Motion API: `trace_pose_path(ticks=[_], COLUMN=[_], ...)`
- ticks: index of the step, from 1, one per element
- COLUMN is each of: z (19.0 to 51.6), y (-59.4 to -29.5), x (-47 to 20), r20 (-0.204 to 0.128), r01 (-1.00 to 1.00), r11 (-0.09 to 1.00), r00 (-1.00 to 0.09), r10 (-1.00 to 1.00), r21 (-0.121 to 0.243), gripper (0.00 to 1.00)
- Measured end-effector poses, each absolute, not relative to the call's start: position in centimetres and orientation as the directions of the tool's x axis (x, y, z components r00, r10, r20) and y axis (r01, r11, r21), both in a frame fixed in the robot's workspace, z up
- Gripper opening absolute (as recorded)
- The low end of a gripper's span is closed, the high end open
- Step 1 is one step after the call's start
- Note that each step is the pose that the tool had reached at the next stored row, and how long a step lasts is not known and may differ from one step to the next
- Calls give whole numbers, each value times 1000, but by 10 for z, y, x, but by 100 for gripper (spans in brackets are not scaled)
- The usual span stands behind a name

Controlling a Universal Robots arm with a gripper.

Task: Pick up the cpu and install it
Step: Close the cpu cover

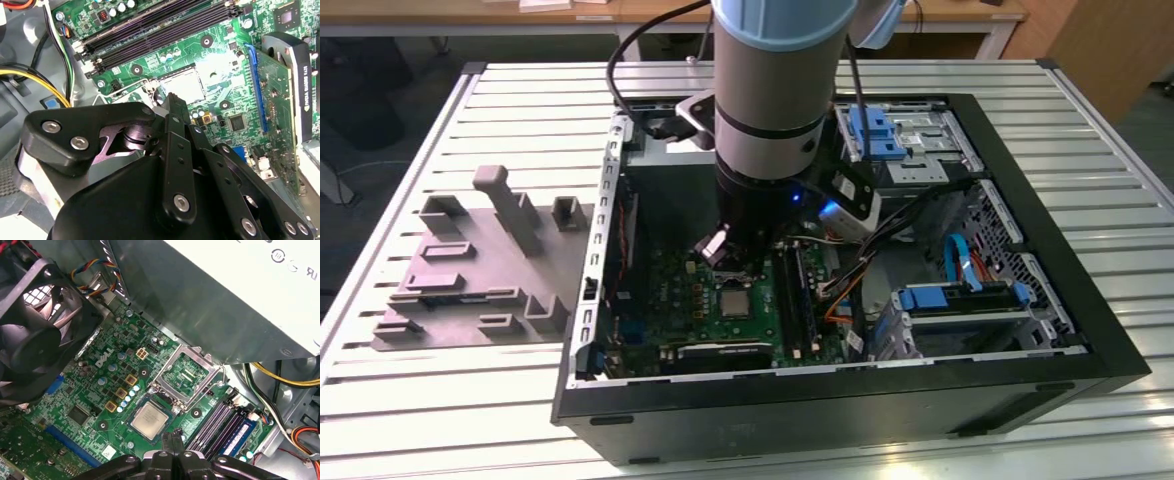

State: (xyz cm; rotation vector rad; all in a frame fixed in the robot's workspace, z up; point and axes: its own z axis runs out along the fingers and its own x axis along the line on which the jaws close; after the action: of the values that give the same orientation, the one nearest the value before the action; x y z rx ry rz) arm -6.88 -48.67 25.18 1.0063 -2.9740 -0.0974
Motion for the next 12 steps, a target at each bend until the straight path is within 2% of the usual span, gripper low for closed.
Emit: trace_pose_path(ticks=[5,10,12], z=[252,251,250], y=[-487,-487,-487], x=[-69,-67,-65], r20=[-23,-82,-84], r01=[-668,-670,-674], r11=[741,731,727], r00=[-743,-742,-738], r10=[-669,-665,-669], r21=[63,128,130], gripper=[11,11,11])
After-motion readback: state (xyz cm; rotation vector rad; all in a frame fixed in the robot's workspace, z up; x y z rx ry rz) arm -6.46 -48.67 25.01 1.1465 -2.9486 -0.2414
